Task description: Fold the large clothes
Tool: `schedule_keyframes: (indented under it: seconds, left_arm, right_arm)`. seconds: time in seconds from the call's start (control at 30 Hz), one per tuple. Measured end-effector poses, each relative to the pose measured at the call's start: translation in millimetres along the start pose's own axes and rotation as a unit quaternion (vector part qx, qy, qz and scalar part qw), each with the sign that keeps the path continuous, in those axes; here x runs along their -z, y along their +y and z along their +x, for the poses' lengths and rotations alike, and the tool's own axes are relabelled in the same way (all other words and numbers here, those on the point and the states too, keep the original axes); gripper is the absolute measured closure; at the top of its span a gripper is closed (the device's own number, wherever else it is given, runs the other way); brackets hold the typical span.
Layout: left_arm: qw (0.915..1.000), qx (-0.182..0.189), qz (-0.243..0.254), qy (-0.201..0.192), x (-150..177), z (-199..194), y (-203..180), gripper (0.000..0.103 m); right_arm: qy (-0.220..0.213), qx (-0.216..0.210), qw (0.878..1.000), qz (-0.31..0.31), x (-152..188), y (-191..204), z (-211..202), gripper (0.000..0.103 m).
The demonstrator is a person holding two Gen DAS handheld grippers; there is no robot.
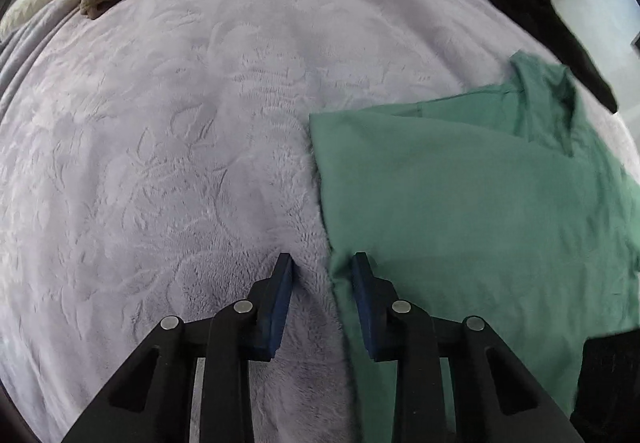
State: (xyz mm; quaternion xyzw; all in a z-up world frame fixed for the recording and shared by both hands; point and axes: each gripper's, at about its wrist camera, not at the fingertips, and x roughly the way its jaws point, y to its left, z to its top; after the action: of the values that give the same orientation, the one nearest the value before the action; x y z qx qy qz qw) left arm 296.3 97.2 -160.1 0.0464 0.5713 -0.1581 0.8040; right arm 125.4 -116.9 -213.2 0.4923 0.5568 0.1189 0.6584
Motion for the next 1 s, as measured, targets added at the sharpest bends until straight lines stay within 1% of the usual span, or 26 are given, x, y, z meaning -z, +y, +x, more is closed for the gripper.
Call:
schedule_keyframes:
  seconds: [0.03, 0.07, 0.13, 0.2, 0.27, 0.33, 0.47, 0.57, 0.6, 0.63, 0.67, 0.7, 0.73, 0.77, 0.8, 0.83, 0.87, 0.93, 1.0]
  left_arm:
    - [1.0000, -0.004, -0.002, -0.004, 1.1, 0.9, 1.9, 0.070]
    - [0.9999, -0.008, -0.006, -0.008, 2.2, 0.3, 0.4, 0.070]
    - [0.9996, -0.020, -0.010, -0.015, 3.5, -4.5, -3.2, 0.070]
    - [0.9990, -0.038, -0.007, -0.022, 6.6, -17.6, -6.5, 0.070]
    - [0.9986, -0.045, 0.001, -0.027, 12.2, -31.5, -10.0, 0.070]
    - [0.9986, -0.044, 0.004, -0.030, 20.0, -47.6, -16.2, 0.070]
    - [0.9991, -0.038, 0.005, -0.020, 41.8, -65.9, -38.0, 0.070]
    - [0.9996, -0.026, -0.002, -0.008, 61.1, -74.9, -65.2, 0.070]
    - [0.9997, -0.022, -0.003, -0.003, 65.7, -76.5, -73.1, 0.070]
    - [0.9998, -0.021, -0.004, 0.002, 68.5, -75.6, -78.7, 0.068]
    - [0.9997, -0.021, -0.004, 0.009, 75.7, -76.3, -88.7, 0.058]
    - [0.9997, -0.023, -0.004, 0.012, 78.0, -76.9, -94.5, 0.019]
    - [0.9995, -0.032, -0.005, 0.008, 82.1, -79.0, -102.7, 0.000]
    - [0.9992, -0.041, -0.003, -0.003, 85.3, -83.0, -111.1, 0.000]
    - [0.9991, -0.042, 0.007, -0.007, 88.3, -85.6, -121.9, 0.000]
    - [0.9990, -0.042, 0.011, -0.003, 90.1, -85.6, -129.7, 0.000]
    - [0.9990, -0.043, 0.011, 0.002, 91.0, -85.1, -135.2, 0.000]
    - [0.9991, -0.039, 0.013, 0.011, 92.8, -84.0, -149.2, 0.000]
    - [0.9986, -0.047, 0.020, 0.016, 91.6, -83.5, -165.4, 0.000]
  right_arm:
    - [0.003, -0.010, 1.000, 0.009, 1.3, -5.0, -1.6, 0.101]
    - [0.008, -0.009, 1.000, 0.004, 1.4, -2.4, -3.1, 0.101]
    - [0.030, 0.008, 0.999, -0.027, 6.8, 5.3, -8.6, 0.101]
    - [0.051, 0.018, 0.997, -0.047, 14.8, 7.6, -17.6, 0.100]
    - [0.058, 0.021, 0.996, -0.062, 22.2, 7.4, -38.2, 0.099]
    - [0.049, 0.033, 0.995, -0.080, 29.5, -0.7, -67.9, 0.096]
    - [0.019, 0.066, 0.993, -0.098, 31.4, -14.8, -126.2, 0.096]
    - [-0.005, 0.085, 0.992, -0.097, 26.4, -20.5, -158.3, 0.096]
    - [-0.017, 0.090, 0.991, -0.093, 26.0, -26.3, -175.3, 0.096]
    - [-0.027, 0.092, 0.991, -0.088, 25.3, -31.6, -187.9, 0.096]
    - [-0.036, 0.093, 0.991, -0.083, 25.3, -35.1, -199.3, 0.096]
    - [-0.050, 0.096, 0.991, -0.076, 25.1, -41.5, -215.7, 0.096]
    - [-0.059, 0.099, 0.991, -0.071, 20.5, -44.3, -222.5, 0.092]
    - [-0.070, 0.099, 0.991, -0.063, 20.1, -50.0, -234.6, 0.086]
    - [-0.083, 0.100, 0.990, -0.056, 20.4, -56.7, -249.2, 0.064]
    - [-0.091, 0.100, 0.989, -0.051, 20.2, -60.7, -258.3, 0.041]
    - [-0.102, 0.099, 0.989, -0.047, 20.1, -66.1, -271.2, 0.037]
    - [-0.111, 0.101, 0.988, -0.038, 13.7, -70.4, -285.0, 0.037]
    - [-0.119, 0.101, 0.987, -0.032, 13.7, -80.0, -300.2, 0.037]
